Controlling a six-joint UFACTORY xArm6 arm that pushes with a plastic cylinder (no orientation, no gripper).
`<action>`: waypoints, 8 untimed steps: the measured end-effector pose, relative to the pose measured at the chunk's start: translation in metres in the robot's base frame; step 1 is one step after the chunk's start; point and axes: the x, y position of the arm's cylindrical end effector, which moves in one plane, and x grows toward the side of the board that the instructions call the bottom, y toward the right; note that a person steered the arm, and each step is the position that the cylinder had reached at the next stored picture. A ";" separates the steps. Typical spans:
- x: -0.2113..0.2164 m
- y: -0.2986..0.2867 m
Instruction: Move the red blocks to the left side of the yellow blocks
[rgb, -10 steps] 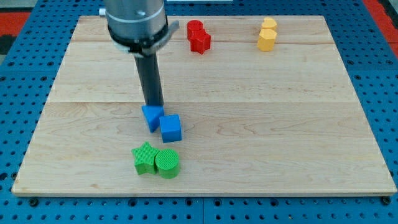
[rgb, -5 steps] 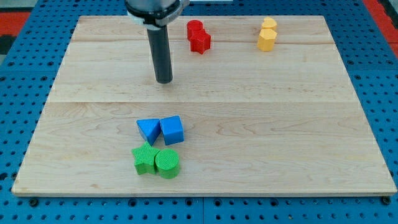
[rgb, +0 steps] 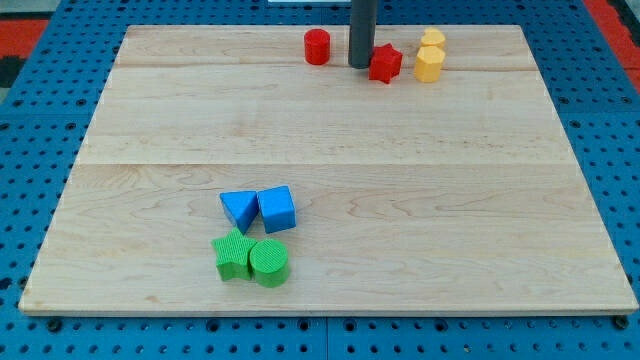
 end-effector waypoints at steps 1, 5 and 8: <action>0.030 -0.065; -0.059 0.021; -0.026 -0.030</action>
